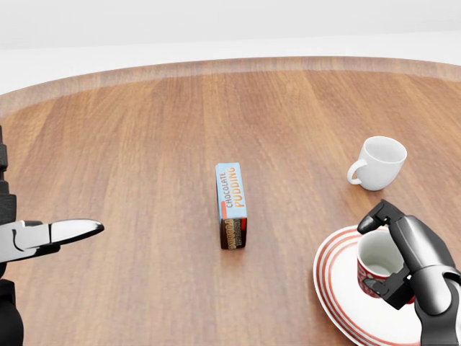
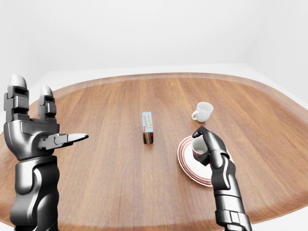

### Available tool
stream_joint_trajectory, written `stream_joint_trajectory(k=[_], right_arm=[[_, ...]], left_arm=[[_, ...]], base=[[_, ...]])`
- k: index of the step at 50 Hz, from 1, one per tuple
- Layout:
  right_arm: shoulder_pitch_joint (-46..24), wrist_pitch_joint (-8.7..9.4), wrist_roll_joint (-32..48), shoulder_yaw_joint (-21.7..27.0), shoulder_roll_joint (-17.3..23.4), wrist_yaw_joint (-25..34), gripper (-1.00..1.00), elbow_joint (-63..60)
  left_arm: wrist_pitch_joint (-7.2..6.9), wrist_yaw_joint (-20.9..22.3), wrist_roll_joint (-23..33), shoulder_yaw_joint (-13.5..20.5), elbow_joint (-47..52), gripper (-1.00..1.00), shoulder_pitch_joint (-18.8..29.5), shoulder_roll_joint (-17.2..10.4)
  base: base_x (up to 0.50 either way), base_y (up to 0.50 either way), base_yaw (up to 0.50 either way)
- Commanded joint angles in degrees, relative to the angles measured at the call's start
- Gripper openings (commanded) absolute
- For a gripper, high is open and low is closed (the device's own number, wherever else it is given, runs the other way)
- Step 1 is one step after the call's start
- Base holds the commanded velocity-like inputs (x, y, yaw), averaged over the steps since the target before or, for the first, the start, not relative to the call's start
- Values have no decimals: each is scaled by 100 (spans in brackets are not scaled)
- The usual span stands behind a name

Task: Pick up the red mug and put it on the plate

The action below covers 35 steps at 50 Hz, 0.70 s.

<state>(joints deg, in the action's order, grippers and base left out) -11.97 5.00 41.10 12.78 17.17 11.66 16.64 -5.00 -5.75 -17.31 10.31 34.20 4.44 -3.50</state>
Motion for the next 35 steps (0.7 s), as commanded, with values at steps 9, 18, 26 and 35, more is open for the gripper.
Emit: stream_joint_trajectory(k=[9, 18, 26, 35], right_arm=[[-668, 0, -1297, -94, 323, -1600, -100, 1749], [-948, -483, -1552, -217, 394, -2214, -100, 2979], [-1236, -898, -1677, -417, 484, -2923, -100, 4009], [-1288, -862, -1605, -489, 517, -3576, -100, 4131]], left_arm=[[0, -15, -20, 24, 22, 100, 32, -22], [0, -15, -10, 19, 63, 100, 16, -17], [0, 14, 8, 34, 53, 100, -27, -13], [0, 32, 39, 13, 5, 100, -46, 1]], base=[[0, 0, 0], [0, 0, 0], [0, 0, 0], [0, 0, 0]])
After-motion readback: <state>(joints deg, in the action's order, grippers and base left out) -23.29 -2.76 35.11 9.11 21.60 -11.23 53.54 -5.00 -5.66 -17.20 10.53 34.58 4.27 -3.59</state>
